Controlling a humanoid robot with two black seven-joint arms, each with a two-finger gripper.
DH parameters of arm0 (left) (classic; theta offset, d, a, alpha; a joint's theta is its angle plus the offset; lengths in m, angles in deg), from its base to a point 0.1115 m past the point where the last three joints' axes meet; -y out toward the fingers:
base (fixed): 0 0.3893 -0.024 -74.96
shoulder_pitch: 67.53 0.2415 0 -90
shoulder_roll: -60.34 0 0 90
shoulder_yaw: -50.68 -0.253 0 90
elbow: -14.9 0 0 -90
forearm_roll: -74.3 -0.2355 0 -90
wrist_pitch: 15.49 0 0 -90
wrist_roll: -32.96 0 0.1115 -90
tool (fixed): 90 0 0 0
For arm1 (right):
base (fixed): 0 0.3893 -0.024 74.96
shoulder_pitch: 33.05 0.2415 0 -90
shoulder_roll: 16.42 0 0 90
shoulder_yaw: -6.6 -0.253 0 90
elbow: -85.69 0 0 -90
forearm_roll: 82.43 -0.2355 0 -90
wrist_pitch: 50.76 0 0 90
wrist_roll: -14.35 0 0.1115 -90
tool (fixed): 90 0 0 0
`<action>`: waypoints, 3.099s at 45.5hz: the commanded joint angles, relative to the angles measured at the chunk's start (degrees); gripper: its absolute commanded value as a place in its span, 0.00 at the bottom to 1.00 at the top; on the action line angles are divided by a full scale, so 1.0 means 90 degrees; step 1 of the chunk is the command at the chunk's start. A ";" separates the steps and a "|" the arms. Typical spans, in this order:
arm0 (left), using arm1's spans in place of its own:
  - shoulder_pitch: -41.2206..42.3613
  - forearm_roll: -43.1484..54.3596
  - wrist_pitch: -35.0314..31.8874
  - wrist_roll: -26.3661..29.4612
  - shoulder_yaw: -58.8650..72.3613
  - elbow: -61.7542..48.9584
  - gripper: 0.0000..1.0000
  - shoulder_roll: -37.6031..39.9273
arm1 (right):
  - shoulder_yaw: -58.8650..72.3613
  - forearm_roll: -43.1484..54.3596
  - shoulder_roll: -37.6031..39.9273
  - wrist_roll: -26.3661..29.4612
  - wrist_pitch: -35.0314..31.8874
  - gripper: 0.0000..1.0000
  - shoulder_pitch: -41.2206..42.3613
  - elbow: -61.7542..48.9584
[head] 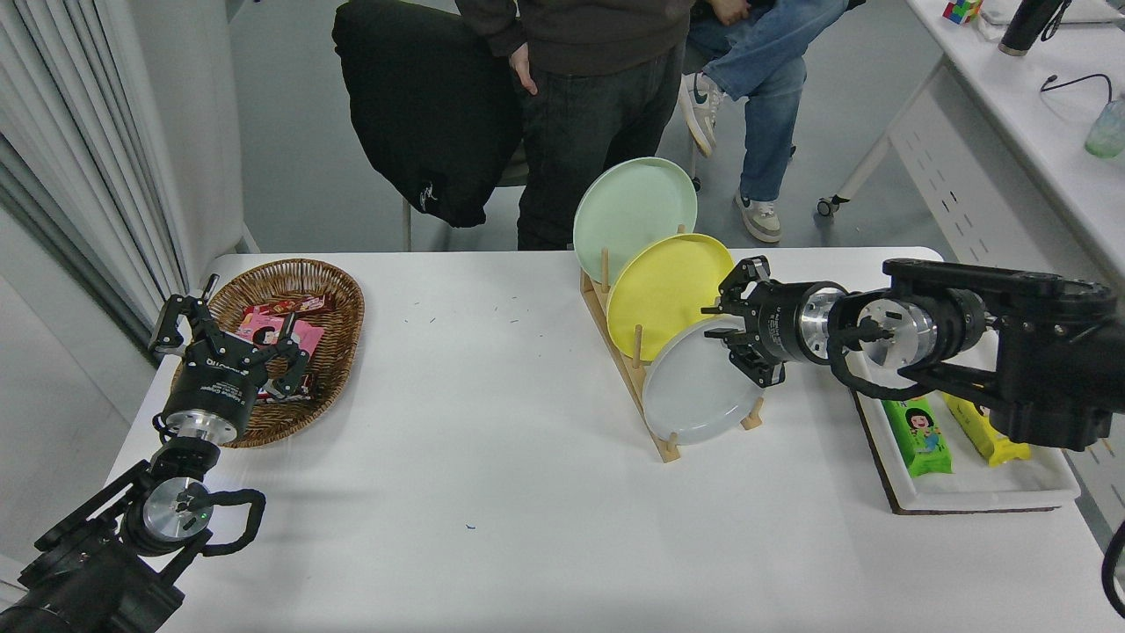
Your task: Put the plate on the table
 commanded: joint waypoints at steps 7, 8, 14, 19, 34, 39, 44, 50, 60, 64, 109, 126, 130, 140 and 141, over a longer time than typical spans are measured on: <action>0.0000 0.0000 0.0000 0.0000 0.0000 0.0000 0.98 0.0000 | -0.0199 0.0036 0.0003 0.0058 -0.0016 0.25 -0.0013 -0.0004; 0.0000 0.0000 0.0000 0.0000 0.0000 0.0000 0.98 0.0000 | -0.0219 0.0036 0.0003 0.0058 -0.0016 0.25 -0.0013 -0.0004; 0.0000 0.0000 0.0000 0.0000 0.0000 0.0000 0.98 0.0000 | -0.0219 0.0075 0.0003 0.0058 -0.0006 0.24 -0.0013 -0.0023; 0.0000 0.0000 0.0000 0.0000 0.0000 0.0000 0.98 0.0000 | -0.0219 0.0065 -0.0006 0.0068 -0.0006 0.20 -0.0013 -0.0033; 0.0000 0.0000 0.0000 0.0000 0.0000 0.0000 0.98 0.0000 | -0.0219 0.0045 0.0003 0.0088 0.0003 0.17 -0.0003 -0.0033; 0.0000 0.0000 0.0000 0.0000 0.0000 0.0000 0.98 0.0000 | -0.0219 0.0045 0.0003 0.0146 0.0003 0.13 0.0006 -0.0033; 0.0000 0.0000 0.0000 0.0000 0.0000 -0.0009 0.98 0.0000 | -0.0219 0.0055 0.0003 0.0215 0.0003 0.13 -0.0003 -0.0043; 0.0000 0.0000 0.0000 0.0000 0.0000 0.0000 0.98 0.0000 | -0.0199 0.0055 0.0003 0.0224 0.0013 0.12 -0.0013 -0.0053; 0.0000 0.0000 0.0000 0.0000 0.0000 -0.0009 0.98 0.0000 | -0.0180 0.0065 -0.0007 0.0361 0.0013 0.06 -0.0013 -0.0043; 0.0000 0.0000 0.0000 0.0000 0.0000 0.0000 0.98 0.0000 | -0.0189 0.0065 0.0003 0.0390 0.0004 0.06 -0.0003 -0.0043; 0.0000 0.0000 0.0000 0.0000 0.0000 0.0000 0.98 0.0000 | -0.0590 0.0065 0.0267 0.0615 -0.0260 0.00 0.0172 0.0035; 0.0000 0.0000 0.0000 0.0000 0.0000 0.0000 0.98 0.0000 | -0.0863 0.0036 0.0608 0.1620 -0.0367 0.00 0.0729 0.0045; 0.0000 0.0000 0.0000 0.0000 0.0000 0.0000 0.98 0.0000 | -0.0941 -0.0013 0.0667 0.1952 -0.0377 0.00 0.0875 0.0055; 0.0000 0.0000 0.0000 0.0000 0.0000 -0.0009 0.98 0.0000 | -0.1020 -0.0315 0.0745 0.2490 -0.0397 0.00 0.1363 0.0162; 0.0000 0.0000 0.0000 0.0000 0.0000 0.0000 0.98 0.0000 | -0.1020 -0.0374 0.0745 0.2529 -0.0397 0.00 0.1393 0.0162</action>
